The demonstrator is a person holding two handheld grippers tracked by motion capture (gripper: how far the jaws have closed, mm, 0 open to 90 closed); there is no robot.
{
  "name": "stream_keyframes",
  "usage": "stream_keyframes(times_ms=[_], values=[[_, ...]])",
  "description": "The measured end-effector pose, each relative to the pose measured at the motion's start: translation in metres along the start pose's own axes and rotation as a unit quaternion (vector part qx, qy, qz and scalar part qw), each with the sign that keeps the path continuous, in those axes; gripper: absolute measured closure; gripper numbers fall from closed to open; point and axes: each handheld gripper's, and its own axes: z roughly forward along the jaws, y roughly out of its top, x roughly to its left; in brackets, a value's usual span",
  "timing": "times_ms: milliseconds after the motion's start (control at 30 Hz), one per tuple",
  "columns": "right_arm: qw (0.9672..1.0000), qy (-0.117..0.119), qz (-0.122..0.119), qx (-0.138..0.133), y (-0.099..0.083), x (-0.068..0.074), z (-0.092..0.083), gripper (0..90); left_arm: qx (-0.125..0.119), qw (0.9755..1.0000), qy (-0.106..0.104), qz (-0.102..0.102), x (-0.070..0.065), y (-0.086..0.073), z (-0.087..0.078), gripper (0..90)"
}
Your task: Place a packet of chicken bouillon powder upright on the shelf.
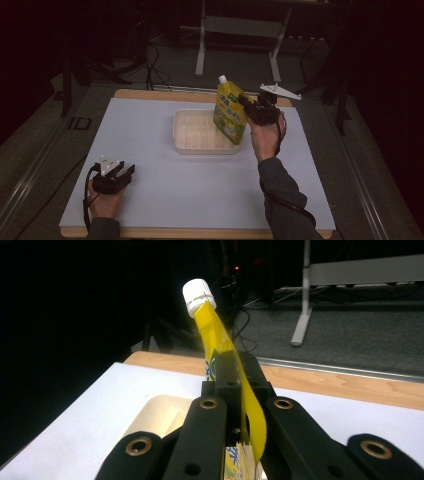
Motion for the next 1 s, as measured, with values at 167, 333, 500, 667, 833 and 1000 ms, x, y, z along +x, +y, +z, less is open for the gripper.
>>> stream_keyframes(times_ms=[167,333,500,667,833,1000], values=[[0.9998,-0.017,0.008,-0.010,-0.001,-0.006,0.000,90.0,0.000,1.0000,0.000,-0.001,0.000,0.000,0.000,55.9],[0.9992,-0.032,0.015,-0.021,-0.002,-0.011,0.001,90.0,0.000,1.0000,0.000,0.000,0.000,0.000,0.000,55.9],[0.9983,-0.042,0.022,-0.033,-0.005,-0.014,0.002,90.0,0.000,1.0000,0.000,0.000,0.000,0.000,0.000,55.9],[0.9969,-0.053,0.032,-0.049,-0.010,-0.017,0.003,90.0,0.000,1.0000,-0.001,0.000,0.000,0.000,0.000,55.9],[0.9957,-0.054,0.041,-0.062,-0.014,-0.019,0.003,90.0,-0.001,1.0000,-0.001,0.000,0.000,0.000,0.000,55.9],[0.9949,-0.052,0.049,-0.071,-0.019,-0.019,0.004,90.0,-0.001,1.0000,-0.001,0.000,0.000,0.000,0.000,55.9]])
